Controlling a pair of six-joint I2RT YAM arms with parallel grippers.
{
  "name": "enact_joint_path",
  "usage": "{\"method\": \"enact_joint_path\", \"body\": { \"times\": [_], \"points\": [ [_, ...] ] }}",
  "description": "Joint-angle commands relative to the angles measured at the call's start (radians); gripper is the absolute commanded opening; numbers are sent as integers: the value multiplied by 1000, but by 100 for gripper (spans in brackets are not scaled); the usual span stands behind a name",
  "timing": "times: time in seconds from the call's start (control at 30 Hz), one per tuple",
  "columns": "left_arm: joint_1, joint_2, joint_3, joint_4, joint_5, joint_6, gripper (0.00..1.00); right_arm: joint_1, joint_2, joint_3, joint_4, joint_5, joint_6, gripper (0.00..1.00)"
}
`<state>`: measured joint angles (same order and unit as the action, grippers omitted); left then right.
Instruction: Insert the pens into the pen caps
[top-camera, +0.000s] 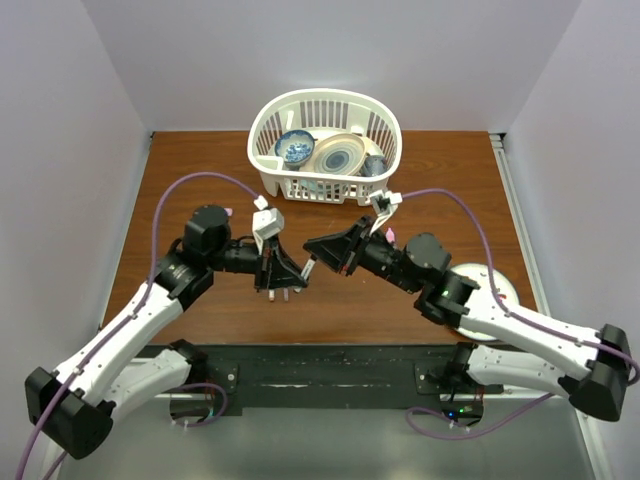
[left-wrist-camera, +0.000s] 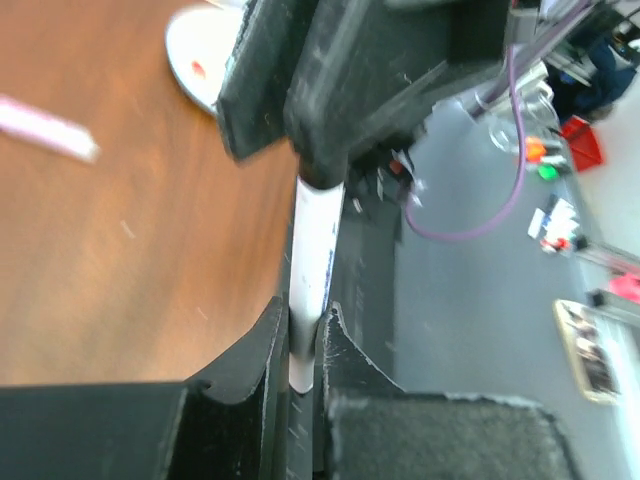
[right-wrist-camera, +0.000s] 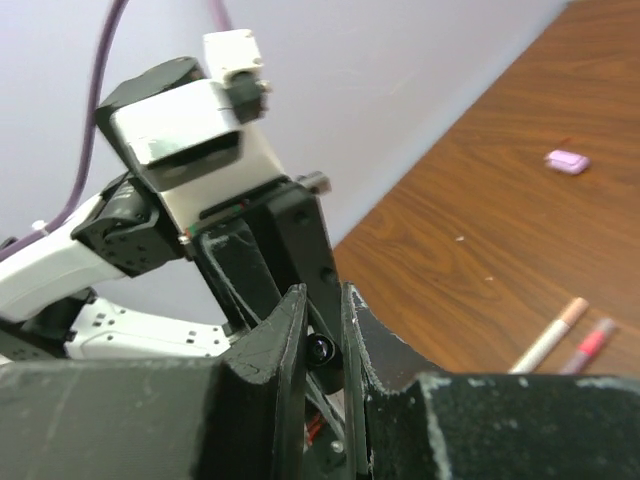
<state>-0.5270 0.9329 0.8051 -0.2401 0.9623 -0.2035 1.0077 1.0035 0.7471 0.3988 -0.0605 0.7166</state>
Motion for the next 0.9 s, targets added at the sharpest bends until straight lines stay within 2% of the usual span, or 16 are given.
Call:
{"method": "enact_joint_path", "body": {
  "times": [0.0,0.03,0.1,0.13,0.17,0.23,0.3,0.33,0.37,0.47,0.53,0.63,0.67,0.87],
  "points": [
    [74,-42,89,271,-208,24,0,75,-85,266,-579,-2,-80,18],
    [76,-51,85,260,-197,18,0,75,-106,302,-598,101,-86,28],
    [74,-84,56,259,-207,3,0,75,-129,371,-589,169,-114,41],
    [76,-100,42,263,-218,-4,0,75,-143,389,-589,194,-120,56],
    [76,-126,19,263,-246,-10,0,75,-149,405,-592,227,-127,59],
    [76,-147,0,251,-293,-30,0,75,-161,434,-610,246,-140,65],
    [76,-155,-12,243,-402,-63,0,77,-183,425,-630,255,-134,68],
    [76,-148,-12,179,-434,-74,0,75,-190,419,-641,260,-129,70],
    [76,-120,-6,162,-489,-85,0,75,-203,411,-653,267,-123,78],
    [76,-24,5,88,-574,-146,0,75,-227,368,-716,303,-111,85],
    [67,39,5,41,-618,-230,0,72,-244,325,-736,326,-95,86],
    [7,122,-41,79,-672,-356,0,75,-279,265,-765,333,-86,94],
    [-10,147,-50,85,-741,-387,0,77,-286,258,-782,332,-88,99],
    [-137,265,-72,61,-1014,-591,0,77,-296,268,-1070,398,-13,99]
  ]
}}
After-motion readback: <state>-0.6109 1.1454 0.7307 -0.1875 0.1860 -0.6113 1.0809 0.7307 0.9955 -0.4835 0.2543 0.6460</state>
